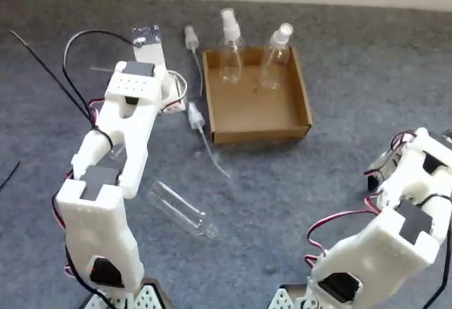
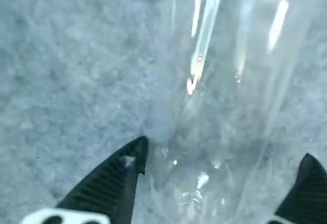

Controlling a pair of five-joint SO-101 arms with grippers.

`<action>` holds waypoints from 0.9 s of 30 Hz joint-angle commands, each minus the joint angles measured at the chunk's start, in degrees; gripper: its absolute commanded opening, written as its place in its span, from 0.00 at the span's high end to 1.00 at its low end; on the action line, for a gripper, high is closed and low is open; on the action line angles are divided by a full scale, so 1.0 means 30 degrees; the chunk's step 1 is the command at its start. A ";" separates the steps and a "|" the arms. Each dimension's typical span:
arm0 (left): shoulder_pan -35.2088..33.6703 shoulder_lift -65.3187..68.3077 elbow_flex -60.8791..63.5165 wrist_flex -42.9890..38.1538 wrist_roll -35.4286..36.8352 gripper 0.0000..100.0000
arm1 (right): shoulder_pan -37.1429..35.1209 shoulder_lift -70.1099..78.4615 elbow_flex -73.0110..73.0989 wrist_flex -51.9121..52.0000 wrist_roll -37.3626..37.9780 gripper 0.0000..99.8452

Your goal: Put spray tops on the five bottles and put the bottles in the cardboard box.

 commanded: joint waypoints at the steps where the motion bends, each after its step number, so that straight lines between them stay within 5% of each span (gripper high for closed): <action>1: 0.0366 -0.0073 -0.0659 -0.0908 0.0791 0.80 | -0.0337 -0.0249 -0.2330 0.1245 0.0733 0.62; 12: 0.1538 0.1451 -0.0337 -0.3136 0.1700 0.80 | -0.0337 -0.0220 -0.6901 0.3824 0.3692 0.62; 27: 0.1626 0.2447 -0.0190 -0.3370 0.1582 0.80 | -0.0161 -0.0249 -0.7956 0.4322 1.4154 0.62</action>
